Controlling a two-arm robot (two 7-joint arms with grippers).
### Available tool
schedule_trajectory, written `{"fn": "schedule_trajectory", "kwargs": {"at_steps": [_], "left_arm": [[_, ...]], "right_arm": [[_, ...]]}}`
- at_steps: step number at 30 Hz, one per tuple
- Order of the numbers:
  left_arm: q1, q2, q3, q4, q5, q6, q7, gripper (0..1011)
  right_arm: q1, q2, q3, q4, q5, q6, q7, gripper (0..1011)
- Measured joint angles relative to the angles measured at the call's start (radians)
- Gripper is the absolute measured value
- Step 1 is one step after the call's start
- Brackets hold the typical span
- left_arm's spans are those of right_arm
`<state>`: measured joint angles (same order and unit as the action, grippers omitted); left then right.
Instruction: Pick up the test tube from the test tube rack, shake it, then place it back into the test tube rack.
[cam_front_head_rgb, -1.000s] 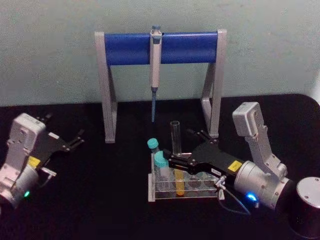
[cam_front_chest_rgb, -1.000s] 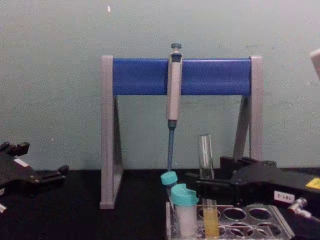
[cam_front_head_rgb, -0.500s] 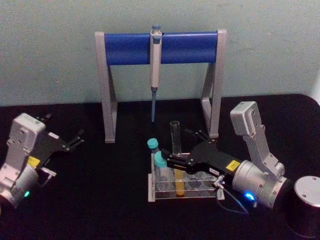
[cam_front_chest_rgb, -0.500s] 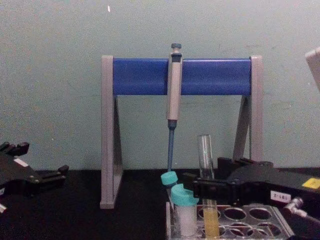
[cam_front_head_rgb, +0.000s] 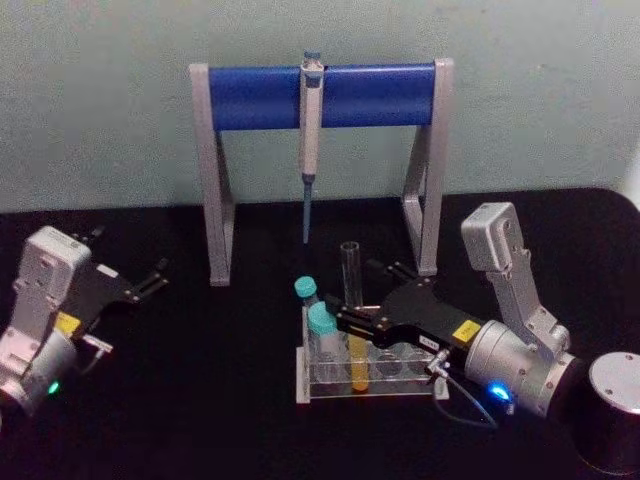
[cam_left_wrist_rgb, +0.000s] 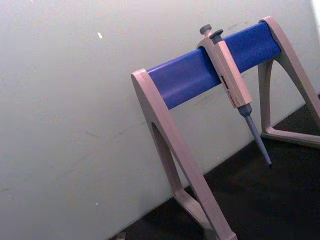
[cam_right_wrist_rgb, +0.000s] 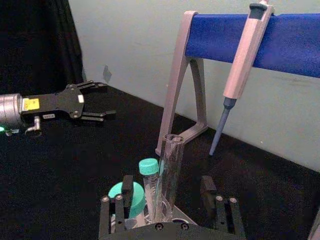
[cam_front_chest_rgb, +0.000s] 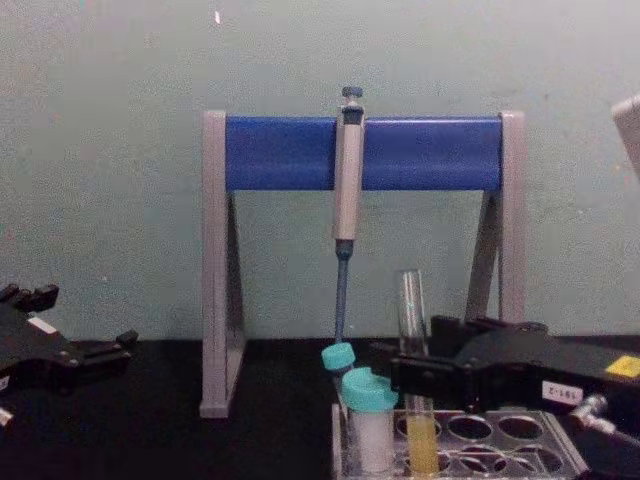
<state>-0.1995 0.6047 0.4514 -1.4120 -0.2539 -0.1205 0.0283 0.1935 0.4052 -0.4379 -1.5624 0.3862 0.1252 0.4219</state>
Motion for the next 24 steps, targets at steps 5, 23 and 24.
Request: {"fn": "schedule_trajectory", "kwargs": {"at_steps": [5, 23, 24], "left_arm": [[0.000, 0.000, 0.000, 0.000, 0.000, 0.000, 0.000, 1001], [0.000, 0.000, 0.000, 0.000, 0.000, 0.000, 0.000, 1002], [0.000, 0.000, 0.000, 0.000, 0.000, 0.000, 0.000, 1001]], "right_arm": [[0.000, 0.000, 0.000, -0.001, 0.000, 0.000, 0.000, 760], [-0.001, 0.000, 0.001, -0.001, 0.000, -0.001, 0.000, 229], [-0.001, 0.000, 0.001, -0.001, 0.000, -0.001, 0.000, 229]]}}
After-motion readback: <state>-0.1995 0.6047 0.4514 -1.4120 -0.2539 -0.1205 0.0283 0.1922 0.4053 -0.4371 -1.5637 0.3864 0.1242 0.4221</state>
